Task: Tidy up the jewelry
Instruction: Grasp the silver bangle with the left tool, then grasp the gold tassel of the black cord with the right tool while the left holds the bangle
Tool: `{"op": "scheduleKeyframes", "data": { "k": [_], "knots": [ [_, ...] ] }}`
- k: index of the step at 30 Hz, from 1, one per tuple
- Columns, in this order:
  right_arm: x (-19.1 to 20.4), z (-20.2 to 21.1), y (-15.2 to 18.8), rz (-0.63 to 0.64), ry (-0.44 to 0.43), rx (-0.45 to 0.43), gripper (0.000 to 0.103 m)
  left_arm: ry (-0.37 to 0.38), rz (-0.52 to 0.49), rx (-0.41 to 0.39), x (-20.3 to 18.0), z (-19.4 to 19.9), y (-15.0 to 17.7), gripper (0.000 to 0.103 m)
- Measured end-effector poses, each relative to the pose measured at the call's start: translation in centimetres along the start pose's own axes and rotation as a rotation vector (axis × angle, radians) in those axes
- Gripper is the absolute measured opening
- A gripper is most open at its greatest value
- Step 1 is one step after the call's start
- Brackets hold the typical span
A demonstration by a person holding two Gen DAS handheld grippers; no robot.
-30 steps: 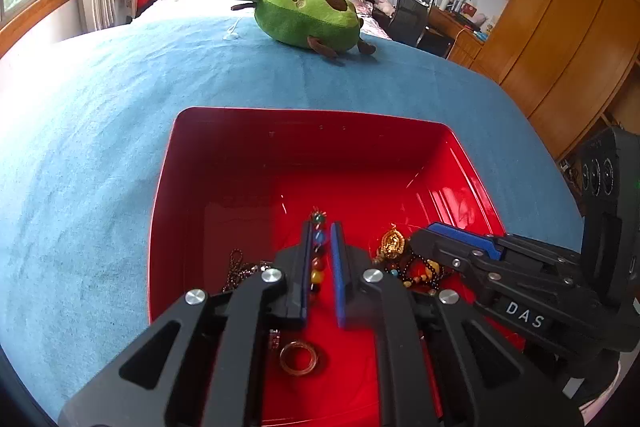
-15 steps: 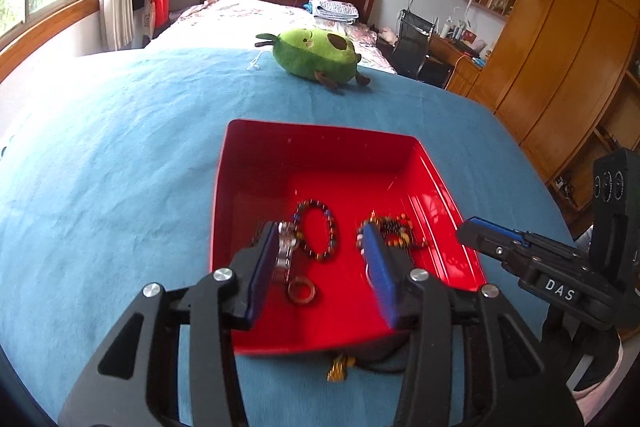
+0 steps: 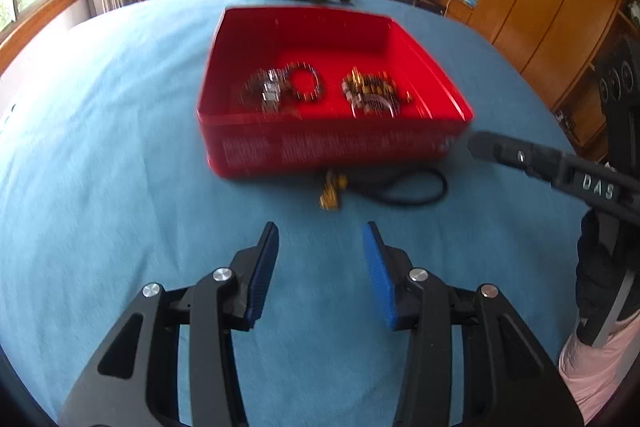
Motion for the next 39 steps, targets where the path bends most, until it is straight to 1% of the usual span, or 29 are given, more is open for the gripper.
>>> {"op": "scheduleKeyframes", "data": {
  "k": [4,7,15,19,23,24,25,27,29,30,31,34,36,39],
  "knots": [
    [0.0,-0.5,1.5,-0.013,-0.014,0.017,0.021,0.034,-0.016,0.058,-1.0,-1.0,2.8,0.042],
    [-0.1,-0.9,2.4,-0.026,-0.019,0.028,0.021,0.035,-0.035,0.081,-1.8,-1.6,4.0,0.042],
    [0.0,-1.7,3.4,-0.037,-0.037,0.041,0.021,0.011,-0.047,0.101,-2.4,-2.9,4.8,0.042],
    [-0.1,-1.9,3.5,-0.039,-0.033,0.041,0.021,0.004,-0.047,0.115,-2.7,-3.6,5.0,0.042],
    [0.0,-2.0,3.5,-0.039,-0.035,0.041,0.021,-0.006,-0.059,0.111,-2.8,-4.2,4.9,0.041],
    [0.1,-2.1,3.5,-0.038,-0.035,0.042,0.021,-0.012,-0.060,0.109,-2.8,-4.2,4.9,0.039],
    [0.1,-2.2,3.5,-0.039,-0.036,0.044,0.021,-0.022,-0.064,0.105,-2.8,-4.2,4.9,0.033],
    [0.1,-2.4,3.5,-0.040,-0.036,0.048,0.021,-0.026,-0.064,0.105,-2.7,-4.3,4.8,0.031],
    [0.1,-2.6,3.5,-0.041,-0.036,0.054,0.021,-0.035,-0.066,0.101,-2.5,-4.4,4.6,0.024],
    [0.1,-2.7,3.5,-0.041,-0.035,0.057,0.021,-0.042,-0.067,0.099,-2.5,-4.4,4.5,0.016],
    [0.1,-2.8,3.5,-0.041,-0.035,0.059,0.021,-0.048,-0.066,0.097,-2.3,-4.5,4.5,0.010],
    [0.2,-3.1,3.5,-0.044,-0.039,0.065,0.021,-0.038,-0.053,0.101,-1.6,-4.4,4.2,0.002],
    [0.3,-3.4,3.4,-0.046,-0.045,0.073,0.021,-0.033,-0.039,0.102,-1.1,-4.4,3.9,0.000],
    [0.8,-4.1,3.1,-0.040,-0.049,0.090,0.021,-0.058,-0.026,0.078,0.2,-3.7,3.6,0.000]
  ]
}}
Point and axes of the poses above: each gripper's, at about its wrist camera, not at the fingertips, and z roughly against the way its jaws point, x to its left, y to its underside, the point moved 1 cm from there along -z, roughly the way its jaws point, and after that the axes turned 6 degrees about z, right-handed, at the moved point
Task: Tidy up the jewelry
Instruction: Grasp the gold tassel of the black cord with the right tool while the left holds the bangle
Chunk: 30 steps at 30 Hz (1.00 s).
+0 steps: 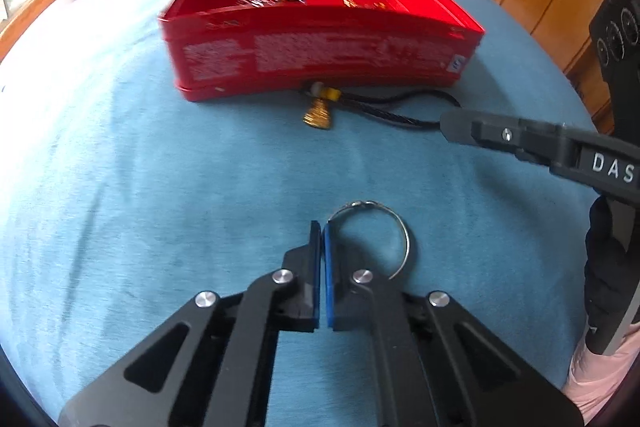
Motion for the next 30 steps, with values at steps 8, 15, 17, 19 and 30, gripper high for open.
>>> {"op": "scheduleKeyframes", "data": {
  "k": [8,15,17,19,30],
  "knots": [
    [2.3,-3.2,-2.0,0.016,-0.040,0.067,0.021,-0.077,0.103,-0.056,4.9,0.7,-2.5,0.000],
    [2.9,-5.7,-3.1,-0.014,-0.006,0.113,0.021,-0.049,0.149,-0.042,6.5,0.5,-3.3,0.000],
    [2.6,-6.1,-3.4,-0.032,0.005,0.111,0.021,-0.045,0.148,-0.044,6.2,0.1,-3.6,0.000],
    [2.4,-6.4,-3.5,-0.051,-0.001,0.115,0.021,-0.047,0.146,-0.044,6.1,-0.1,-3.9,0.000],
    [3.3,-7.8,-4.1,-0.034,0.077,0.104,0.021,-0.055,0.178,-0.048,7.3,-0.7,-5.3,0.000]
  ]
}}
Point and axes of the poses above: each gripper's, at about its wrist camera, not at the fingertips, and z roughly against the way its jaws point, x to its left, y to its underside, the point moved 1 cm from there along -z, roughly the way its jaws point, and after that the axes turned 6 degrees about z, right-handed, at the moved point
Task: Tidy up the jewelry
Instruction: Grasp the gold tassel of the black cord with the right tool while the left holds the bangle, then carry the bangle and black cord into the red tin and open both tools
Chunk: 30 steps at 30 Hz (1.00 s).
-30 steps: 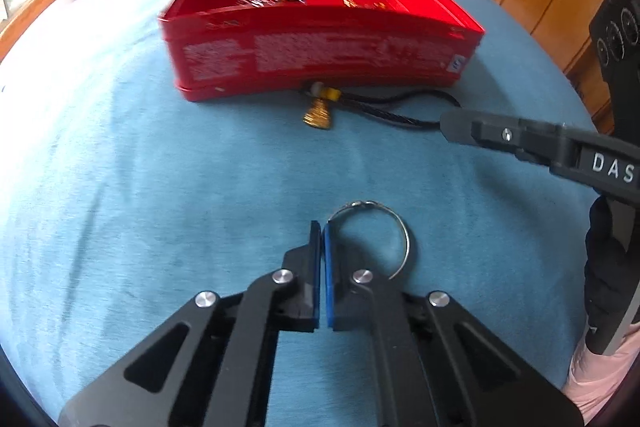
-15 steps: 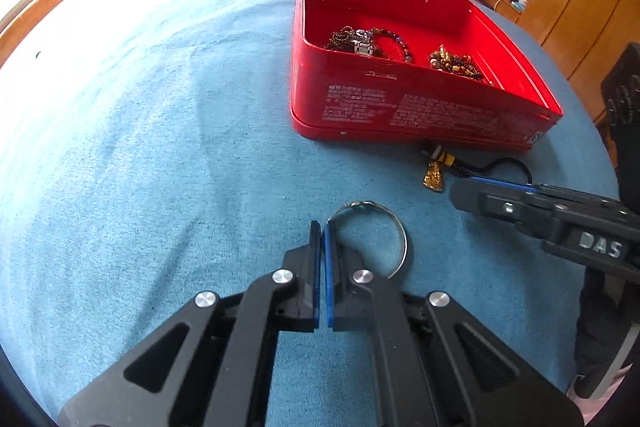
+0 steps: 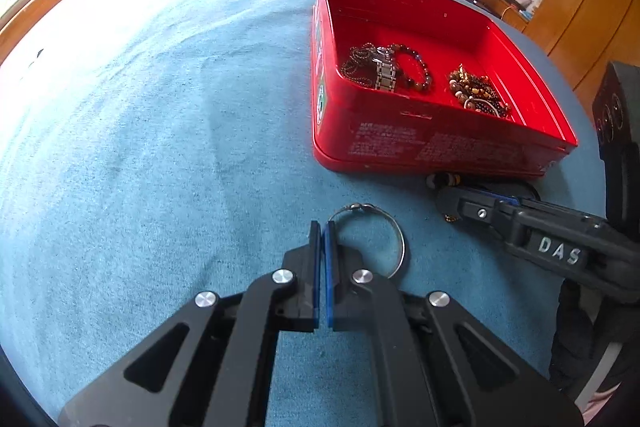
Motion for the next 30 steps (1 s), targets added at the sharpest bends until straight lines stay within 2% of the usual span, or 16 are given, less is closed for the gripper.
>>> {"op": "scheduleKeyframes", "data": {
  "k": [3,5,7,12,15,24,30],
  "knots": [
    [1.3,-0.2,0.0,0.062,0.065,-0.015,0.019,0.004,0.003,0.004,0.0,-0.1,0.0,0.000],
    [2.1,-0.3,0.3,0.095,0.109,-0.027,0.013,0.007,0.004,0.004,0.0,-0.2,-0.1,0.000],
    [2.2,-0.2,0.5,0.111,0.111,-0.035,0.013,0.011,0.005,0.001,0.0,-0.2,0.0,0.000],
    [1.1,1.1,1.2,0.059,0.023,-0.039,0.012,0.029,0.003,-0.008,0.4,0.3,0.4,0.000],
    [0.3,2.8,2.1,0.051,0.002,-0.066,0.012,0.042,0.004,-0.015,0.5,0.6,0.5,0.000],
    [-1.6,9.2,4.3,-0.035,-0.235,-0.167,0.012,0.110,0.006,-0.056,0.7,3.0,0.9,0.000],
    [-1.9,12.7,4.2,-0.059,-0.294,-0.239,0.012,0.166,0.004,-0.082,0.3,4.9,0.8,0.000]
  ]
}}
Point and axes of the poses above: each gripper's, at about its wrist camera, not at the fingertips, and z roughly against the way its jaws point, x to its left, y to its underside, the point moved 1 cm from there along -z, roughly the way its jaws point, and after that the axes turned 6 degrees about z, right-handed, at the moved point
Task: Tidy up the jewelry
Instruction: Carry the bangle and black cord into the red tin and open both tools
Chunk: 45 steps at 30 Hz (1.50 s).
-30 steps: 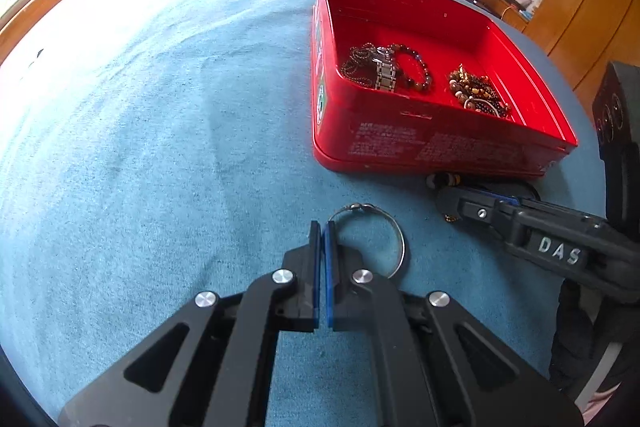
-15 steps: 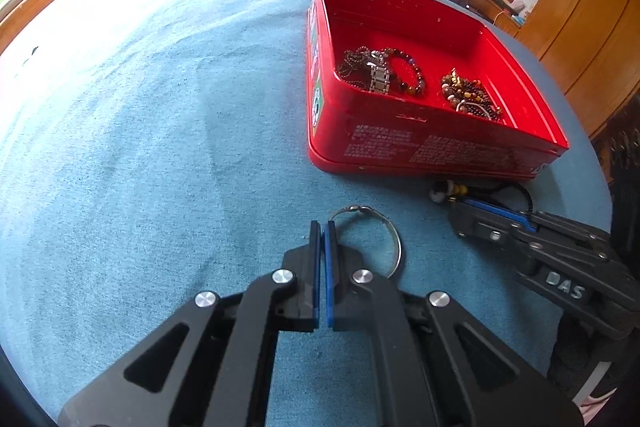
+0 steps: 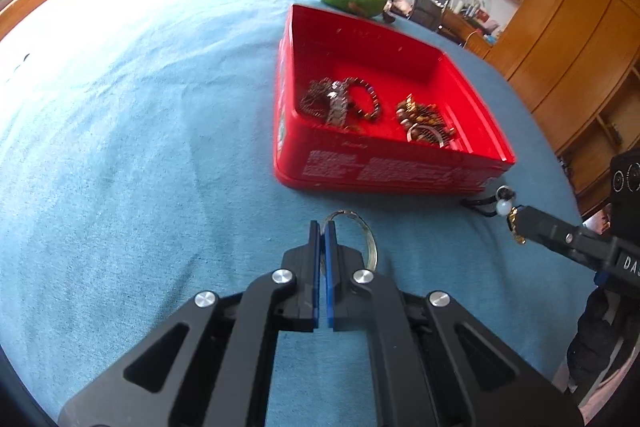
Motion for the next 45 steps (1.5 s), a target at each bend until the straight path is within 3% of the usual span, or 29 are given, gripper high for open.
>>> {"op": "scheduleKeyframes", "data": {
  "k": [14,25,29,33,40,45],
  "knots": [
    [3.4,5.1,-3.9,0.103,0.010,-0.119,0.012,0.043,-0.063,-0.101,-3.3,4.2,-2.0,0.000],
    [3.7,5.5,-11.0,0.146,0.089,-0.177,0.012,0.041,-0.101,-0.168,-6.4,5.3,-7.8,0.000],
    [1.9,3.6,-12.8,0.126,0.118,-0.163,0.012,0.032,-0.097,-0.146,-6.7,3.8,-9.2,0.000],
    [-0.2,1.7,-12.6,0.103,0.101,-0.134,0.012,0.007,-0.119,-0.108,-5.5,2.9,-8.1,0.002],
    [-1.2,0.3,-12.8,0.090,0.080,-0.136,0.013,-0.079,-0.106,0.045,-1.0,-1.0,-3.7,0.003],
    [-0.7,-0.5,-12.3,0.102,0.068,-0.128,0.012,-0.123,-0.080,0.160,0.7,-5.0,-2.6,0.003]
  ]
}}
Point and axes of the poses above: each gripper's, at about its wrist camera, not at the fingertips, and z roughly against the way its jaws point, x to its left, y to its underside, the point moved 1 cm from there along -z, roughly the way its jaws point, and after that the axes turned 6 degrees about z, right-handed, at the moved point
